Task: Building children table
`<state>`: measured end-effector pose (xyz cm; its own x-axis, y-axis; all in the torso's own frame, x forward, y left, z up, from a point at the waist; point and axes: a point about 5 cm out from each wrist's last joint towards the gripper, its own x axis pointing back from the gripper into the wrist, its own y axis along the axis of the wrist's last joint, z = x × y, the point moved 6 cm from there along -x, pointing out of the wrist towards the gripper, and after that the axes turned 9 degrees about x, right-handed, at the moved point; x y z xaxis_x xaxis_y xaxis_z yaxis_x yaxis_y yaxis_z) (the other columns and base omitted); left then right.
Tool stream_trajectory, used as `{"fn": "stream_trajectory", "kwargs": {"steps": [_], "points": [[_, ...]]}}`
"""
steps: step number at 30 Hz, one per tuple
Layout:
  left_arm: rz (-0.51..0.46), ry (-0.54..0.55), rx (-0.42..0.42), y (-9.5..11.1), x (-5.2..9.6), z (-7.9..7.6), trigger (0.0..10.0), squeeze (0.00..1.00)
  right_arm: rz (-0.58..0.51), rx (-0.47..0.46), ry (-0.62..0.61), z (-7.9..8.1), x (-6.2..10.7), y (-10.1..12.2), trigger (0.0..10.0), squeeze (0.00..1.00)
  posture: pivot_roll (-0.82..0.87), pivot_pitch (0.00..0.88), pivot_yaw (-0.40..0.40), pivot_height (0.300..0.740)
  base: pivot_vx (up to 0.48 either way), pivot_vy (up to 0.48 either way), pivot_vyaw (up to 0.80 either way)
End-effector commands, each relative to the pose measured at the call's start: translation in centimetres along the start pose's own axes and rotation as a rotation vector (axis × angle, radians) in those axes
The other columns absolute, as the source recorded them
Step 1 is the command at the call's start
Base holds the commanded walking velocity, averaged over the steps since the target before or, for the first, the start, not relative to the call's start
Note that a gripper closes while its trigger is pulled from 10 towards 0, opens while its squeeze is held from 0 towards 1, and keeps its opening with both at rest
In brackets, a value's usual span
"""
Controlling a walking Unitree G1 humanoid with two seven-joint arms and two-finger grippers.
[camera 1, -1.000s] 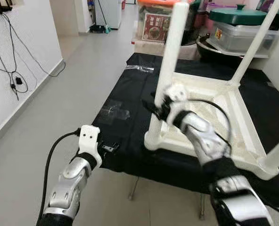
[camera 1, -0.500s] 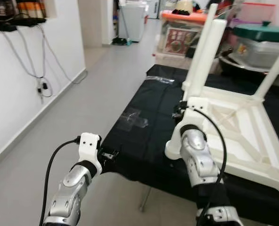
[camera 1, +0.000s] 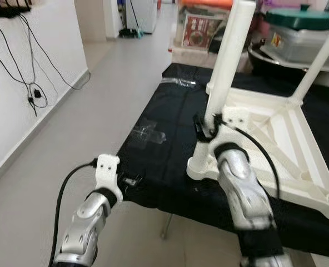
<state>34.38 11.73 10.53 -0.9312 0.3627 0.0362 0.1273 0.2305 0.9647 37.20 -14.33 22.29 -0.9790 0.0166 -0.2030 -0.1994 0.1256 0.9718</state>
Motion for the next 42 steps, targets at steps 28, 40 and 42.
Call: {"fn": "stream_trajectory", "kwargs": {"steps": [28,40,42], "points": [[-0.092,0.103,-0.117,2.9,2.7,-0.4,10.0,0.00,0.404,0.378,0.004,-3.8,7.0,-7.9,10.0,0.00,0.03,0.000,-0.046,0.740,0.000,-0.016,0.00],[-0.104,0.117,-0.096,3.2,2.6,-0.1,10.0,0.00,0.084,0.271,0.042,-1.7,4.2,-1.5,10.0,0.00,0.04,0.000,-0.045,0.740,0.000,-0.453,0.00],[-0.100,0.114,-0.093,3.1,2.6,-0.3,10.0,0.00,-0.102,0.303,0.031,-1.6,3.9,2.4,10.0,0.00,0.04,0.000,-0.045,0.740,0.000,-0.454,0.00]]}}
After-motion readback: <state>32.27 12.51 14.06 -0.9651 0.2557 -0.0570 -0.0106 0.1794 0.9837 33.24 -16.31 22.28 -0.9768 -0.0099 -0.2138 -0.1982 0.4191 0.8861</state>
